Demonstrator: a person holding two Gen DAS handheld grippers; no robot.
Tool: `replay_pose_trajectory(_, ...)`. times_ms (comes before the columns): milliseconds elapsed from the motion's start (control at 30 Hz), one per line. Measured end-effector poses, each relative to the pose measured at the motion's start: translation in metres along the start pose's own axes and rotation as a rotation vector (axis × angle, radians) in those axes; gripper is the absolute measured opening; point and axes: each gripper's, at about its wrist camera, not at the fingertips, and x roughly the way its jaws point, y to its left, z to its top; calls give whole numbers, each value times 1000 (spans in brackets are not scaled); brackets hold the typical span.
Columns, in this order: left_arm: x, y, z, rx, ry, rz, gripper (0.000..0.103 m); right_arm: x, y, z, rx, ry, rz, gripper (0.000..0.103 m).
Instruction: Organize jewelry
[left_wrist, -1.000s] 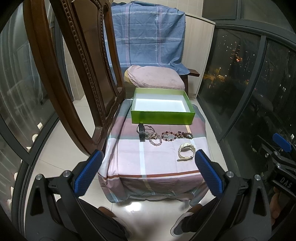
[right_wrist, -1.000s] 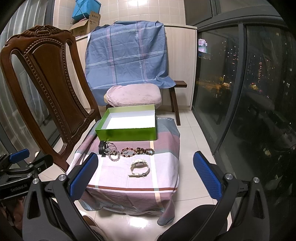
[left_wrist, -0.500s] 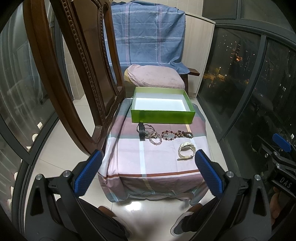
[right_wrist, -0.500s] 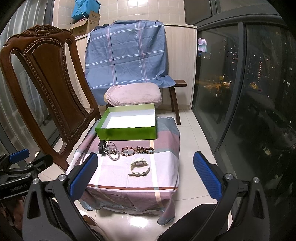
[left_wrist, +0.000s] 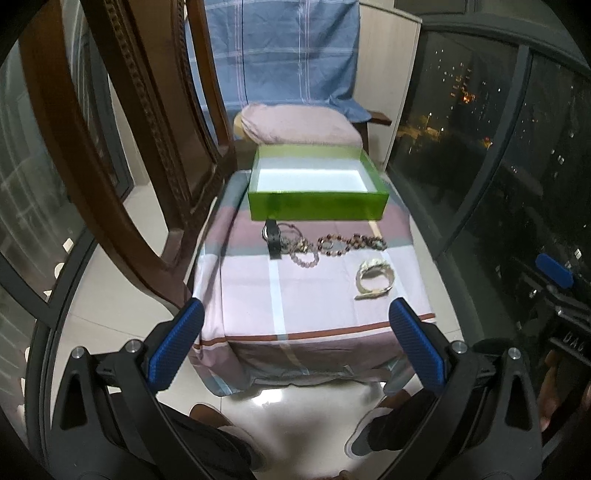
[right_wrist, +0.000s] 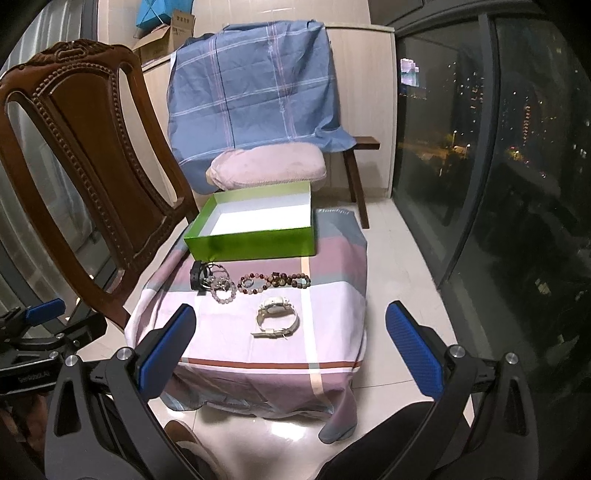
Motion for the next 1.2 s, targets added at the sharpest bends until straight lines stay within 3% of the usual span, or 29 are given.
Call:
replay_pose_trajectory(167, 34, 6, 0, -16, 74, -2, 99, 25, -5, 0, -41, -2, 18, 100)
replay_pose_trajectory(267, 50, 7, 2, 5, 114, -85, 99, 31, -7, 1, -78, -56, 48, 100)
replay_pose_trajectory(367, 54, 17, 11, -46, 66, -123, 99, 46, -9, 7, -110, -80, 79, 100)
replay_pose_trajectory(467, 66, 28, 20, -101, 28, -146, 99, 74, -15, 16, -116, -24, 110, 100)
replay_pose_trajectory(633, 112, 30, 33, -64, 107, -88, 99, 121, -23, 33, -149, 36, 156, 100)
replay_pose_trajectory(700, 142, 28, 37, -56, 217, -100, 99, 149, -22, 38, -197, 89, 182, 100)
replay_pose_trajectory(767, 166, 26, 37, -38, 264, -77, 99, 173, -17, 37, -266, 133, 185, 100)
replay_pose_trajectory(833, 184, 27, 34, -40, 252, -51, 99, 208, -11, 32, -365, 197, 169, 93)
replay_pose_trajectory(900, 197, 31, 30, -70, 252, -54, 99, 238, -9, 27, -424, 267, 185, 78)
replay_pose_trajectory(967, 208, 35, 27, -86, 275, -74, 99, 265, -10, 22, -464, 339, 220, 72)
replay_pose_trajectory(1100, 217, 43, 25, -115, 281, -72, 99, 292, -9, 18, -479, 397, 259, 51)
replay_pose_trajectory(1200, 222, 45, 24, -125, 281, -66, 99, 304, -10, 15, -454, 441, 292, 44)
